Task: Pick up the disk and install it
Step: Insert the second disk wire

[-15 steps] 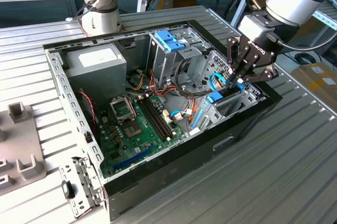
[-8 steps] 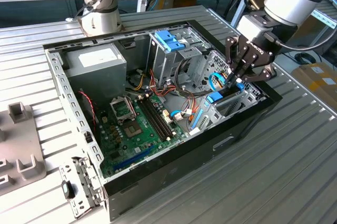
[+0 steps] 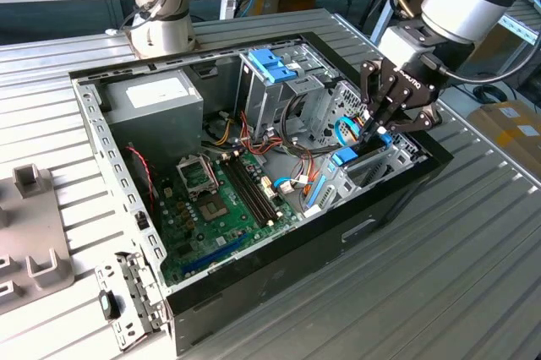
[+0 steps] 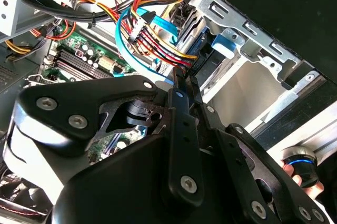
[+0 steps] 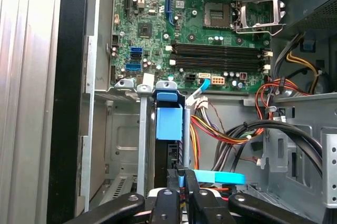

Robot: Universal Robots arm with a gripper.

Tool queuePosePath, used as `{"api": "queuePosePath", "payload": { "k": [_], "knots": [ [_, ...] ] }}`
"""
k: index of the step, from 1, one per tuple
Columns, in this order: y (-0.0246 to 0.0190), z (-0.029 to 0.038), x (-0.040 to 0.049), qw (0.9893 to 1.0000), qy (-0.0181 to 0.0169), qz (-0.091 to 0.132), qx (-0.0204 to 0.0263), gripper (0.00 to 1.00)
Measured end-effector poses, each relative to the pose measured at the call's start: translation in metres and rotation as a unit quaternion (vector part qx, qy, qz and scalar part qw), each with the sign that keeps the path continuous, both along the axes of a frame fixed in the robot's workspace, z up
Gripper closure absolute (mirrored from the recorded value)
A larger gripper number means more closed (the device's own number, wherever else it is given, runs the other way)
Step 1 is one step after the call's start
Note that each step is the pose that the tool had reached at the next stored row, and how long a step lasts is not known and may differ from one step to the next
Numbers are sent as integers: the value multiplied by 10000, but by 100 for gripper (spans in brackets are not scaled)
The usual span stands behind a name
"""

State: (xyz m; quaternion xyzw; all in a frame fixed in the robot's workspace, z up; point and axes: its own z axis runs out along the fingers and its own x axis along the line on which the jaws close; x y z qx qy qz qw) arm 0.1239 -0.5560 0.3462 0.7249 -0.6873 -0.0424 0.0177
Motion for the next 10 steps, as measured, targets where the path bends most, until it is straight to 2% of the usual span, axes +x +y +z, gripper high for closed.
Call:
{"api": "queuePosePath", "payload": {
  "k": [7,10],
  "knots": [
    [-16,-3,0,10000,0,0,-1,84],
    [-17,-24,0,10000,0,0,-2,84]
  ]
}}
